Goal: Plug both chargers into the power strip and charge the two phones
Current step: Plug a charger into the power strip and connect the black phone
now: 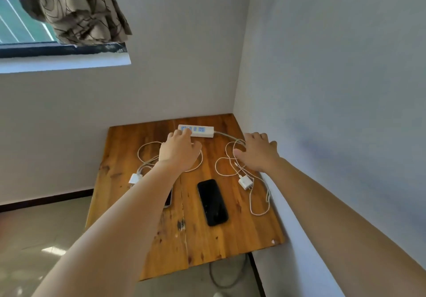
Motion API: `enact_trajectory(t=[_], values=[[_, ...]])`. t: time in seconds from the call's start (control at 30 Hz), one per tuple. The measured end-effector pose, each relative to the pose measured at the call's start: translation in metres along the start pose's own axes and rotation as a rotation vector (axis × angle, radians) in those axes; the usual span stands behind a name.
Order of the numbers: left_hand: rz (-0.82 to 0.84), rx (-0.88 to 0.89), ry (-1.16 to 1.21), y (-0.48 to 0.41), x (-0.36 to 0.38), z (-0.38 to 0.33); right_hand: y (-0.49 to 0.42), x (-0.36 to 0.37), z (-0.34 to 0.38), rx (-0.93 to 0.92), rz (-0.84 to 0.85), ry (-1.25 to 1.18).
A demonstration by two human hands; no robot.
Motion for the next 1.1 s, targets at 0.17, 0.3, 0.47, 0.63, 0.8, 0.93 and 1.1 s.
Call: enact_trajectory(t=[0.17,0.3,0.47,0.63,0.8,0.93,1.1], values=[[0.14,-0.027,0.026,-0.055,0.052,0.024,-0.06,0.046,-0.014,0.042,0.116,-0.028],[0.29,-0.023,0.068,-0.087,0.104,0.048,-0.095,0.091,-0.025,0.147,0.229,-0.053],[0.453,-0.025,0.045,-0.105,0.162,0.085,-0.115,0.144,-0.034,0.255,0.327,-0.085],[0.53,0.106,0.066,-0.11,0.201,0.103,-0.126,0.181,-0.039,0.323,0.318,-0.044],[0.574,0.166,0.057,-0.11,0.223,0.116,-0.135,0.202,-0.045,0.382,0.203,0.027],[0.619,0.162,0.014,-0.109,0.231,0.126,-0.144,0.217,-0.05,0.381,0.225,0.074],[0.644,0.143,0.033,-0.109,0.23,0.129,-0.149,0.223,-0.048,0.368,0.281,0.021]])
Point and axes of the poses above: each hand's wrist, its own y-axis away from the middle knuckle, its own x-axis out of the palm, z = x × y, the point moved 1 cm from there along -y, towards the middle knuckle, and after that the axes turned 9 degrees about z, right-handed, at the moved point
